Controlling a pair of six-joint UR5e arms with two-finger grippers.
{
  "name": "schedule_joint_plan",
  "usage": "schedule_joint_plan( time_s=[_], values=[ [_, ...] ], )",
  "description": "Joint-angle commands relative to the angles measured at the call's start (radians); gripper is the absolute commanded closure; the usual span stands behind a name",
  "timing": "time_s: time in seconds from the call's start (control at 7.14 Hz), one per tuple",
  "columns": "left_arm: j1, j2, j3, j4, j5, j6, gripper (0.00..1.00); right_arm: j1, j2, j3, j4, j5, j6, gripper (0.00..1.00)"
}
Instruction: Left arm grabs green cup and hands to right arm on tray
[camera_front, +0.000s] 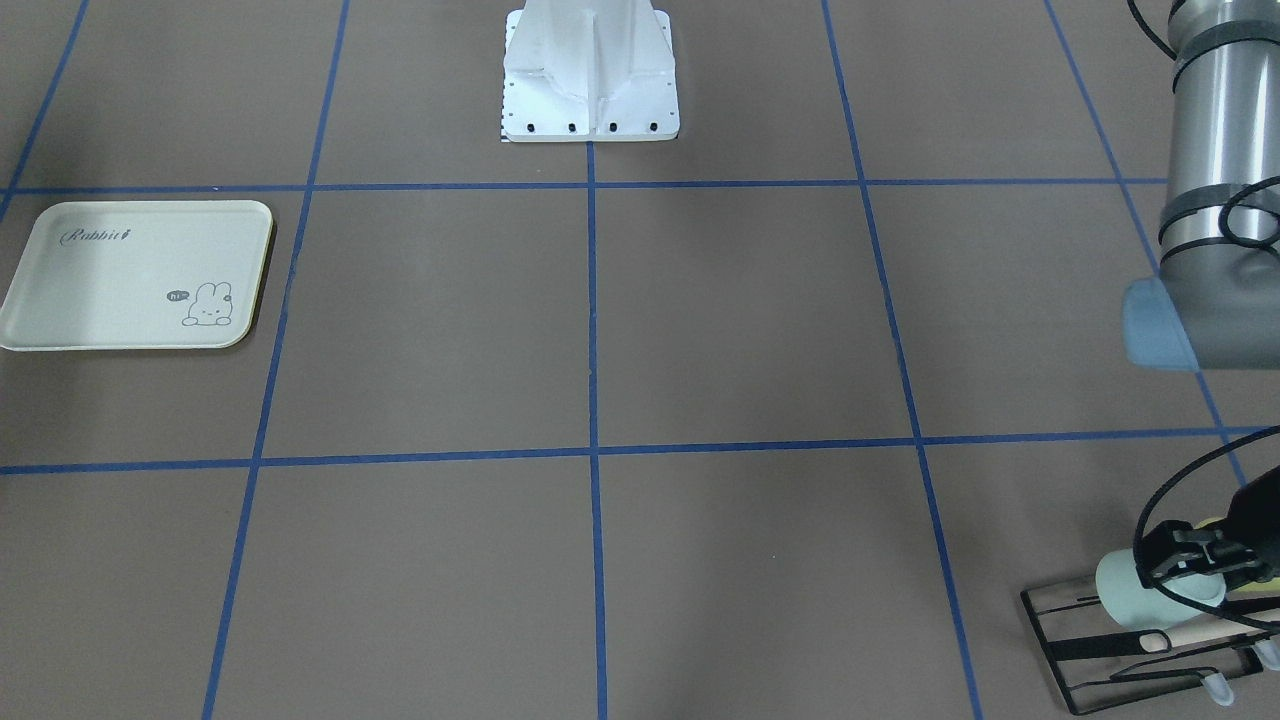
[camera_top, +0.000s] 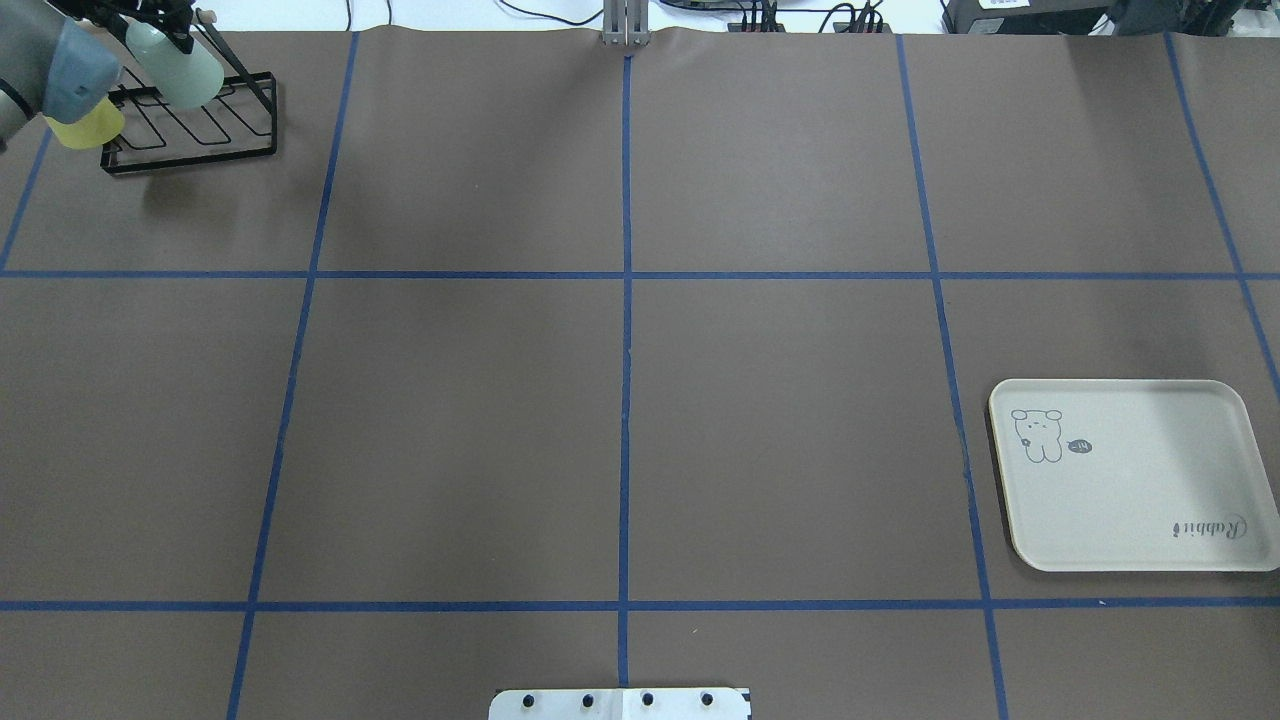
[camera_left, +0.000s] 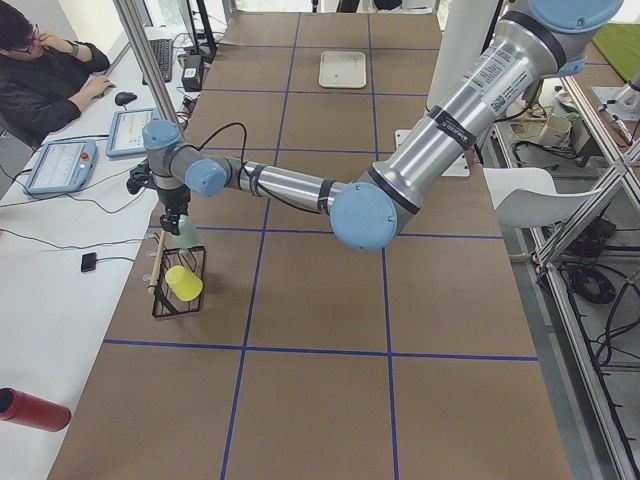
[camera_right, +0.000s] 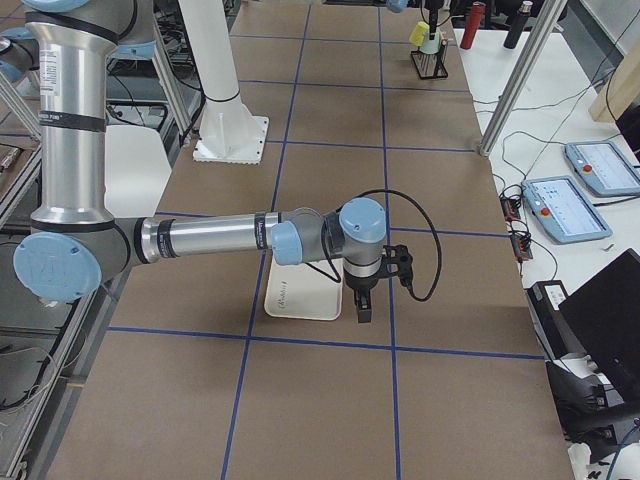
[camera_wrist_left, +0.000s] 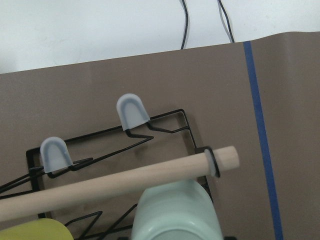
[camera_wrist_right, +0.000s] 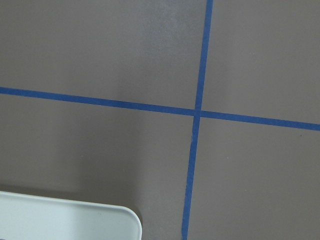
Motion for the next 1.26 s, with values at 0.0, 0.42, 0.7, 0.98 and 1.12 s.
schedule_joint_plan(
  time_s=[0.0, 0.42, 0.7, 0.98, 1.12],
  values=[
    [-0.044, 0.005, -0.074, 0.064, -0.037, 0.002, 1.00, 0.001, 0.000, 0.002, 0.000, 0.001, 0.000, 0.00],
    [-0.066, 0.051, -0.250, 0.201, -0.037, 0.002, 1.00, 0.001, 0.000, 0.002, 0.002, 0.001, 0.000, 0.00],
    [-0.058, 0.084, -0.286, 0.202, -0.037, -0.005, 1.00, -0.001, 0.000, 0.000, 0.005, 0.042, -0.003, 0.00],
    [-0.032, 0.081, -0.286, 0.195, -0.080, -0.031, 1.00, -0.010, 0.023, -0.006, 0.058, 0.157, 0.022, 0.00],
    [-0.013, 0.078, -0.289, 0.166, -0.102, -0.152, 1.00, -0.022, 0.072, -0.004, 0.063, 0.217, 0.137, 0.00]
  ],
)
